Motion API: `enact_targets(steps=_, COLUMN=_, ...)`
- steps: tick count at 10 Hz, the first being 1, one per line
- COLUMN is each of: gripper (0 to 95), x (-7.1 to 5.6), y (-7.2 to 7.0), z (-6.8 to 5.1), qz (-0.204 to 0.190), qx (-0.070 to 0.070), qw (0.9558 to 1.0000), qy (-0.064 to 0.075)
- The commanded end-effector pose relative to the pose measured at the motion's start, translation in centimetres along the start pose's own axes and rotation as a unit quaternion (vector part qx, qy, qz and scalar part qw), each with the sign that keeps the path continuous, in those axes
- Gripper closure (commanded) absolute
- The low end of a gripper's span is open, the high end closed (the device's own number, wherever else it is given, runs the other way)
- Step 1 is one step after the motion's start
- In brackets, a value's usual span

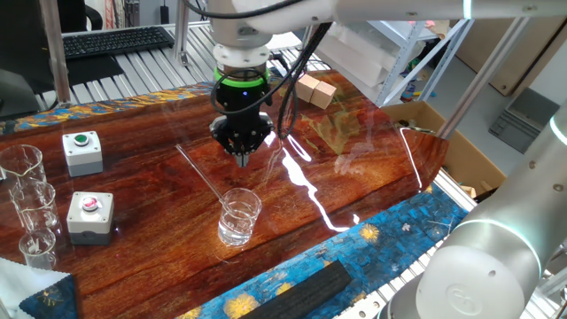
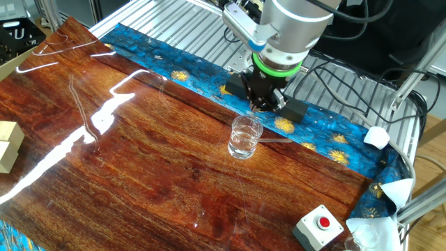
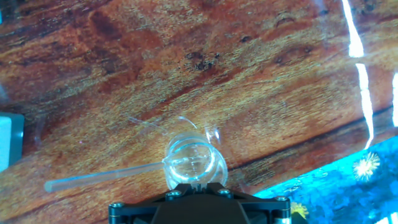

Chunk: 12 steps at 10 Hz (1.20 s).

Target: Stir the beaker with a glass rod

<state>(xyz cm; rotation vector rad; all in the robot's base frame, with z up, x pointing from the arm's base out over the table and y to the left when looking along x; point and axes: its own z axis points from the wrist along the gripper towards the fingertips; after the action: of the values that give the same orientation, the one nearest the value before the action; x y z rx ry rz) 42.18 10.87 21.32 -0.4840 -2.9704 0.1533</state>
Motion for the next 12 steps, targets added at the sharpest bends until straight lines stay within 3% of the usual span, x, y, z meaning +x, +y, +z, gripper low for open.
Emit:
enact_targets(steps=1, gripper=95.0, x=0.06, y=-0.05, z=0.07, qz=-0.004, qx=0.004, qw=0.9997, qy=-0.022)
enact_targets(steps=4, gripper=95.0, x=0.06, y=-0.05, z=0.07, qz=-0.040, qx=0.024, qw=0.9980, qy=-0.042)
enact_targets(steps=5, gripper=95.0, x=0.06, y=-0.05, z=0.07, qz=-0.043, qx=0.025, qw=0.9978, qy=-0.044)
enact_targets(steps=6, gripper=95.0, x=0.06, y=-0.05, z=0.07, qz=-0.045, qx=0.041, qw=0.9972, qy=-0.043)
enact_targets(steps=8, gripper=95.0, x=0.06, y=-0.05, z=0.07, qz=-0.045, qx=0.050, qw=0.9966, qy=-0.048)
enact_targets(steps=10, gripper=95.0, x=0.06, y=-0.05, z=0.07, qz=-0.045, qx=0.043, qw=0.9971, qy=-0.045)
enact_targets(steps=12, gripper=95.0, x=0.06, y=-0.05, z=0.07, qz=-0.040, qx=0.026, qw=0.9981, qy=-0.039)
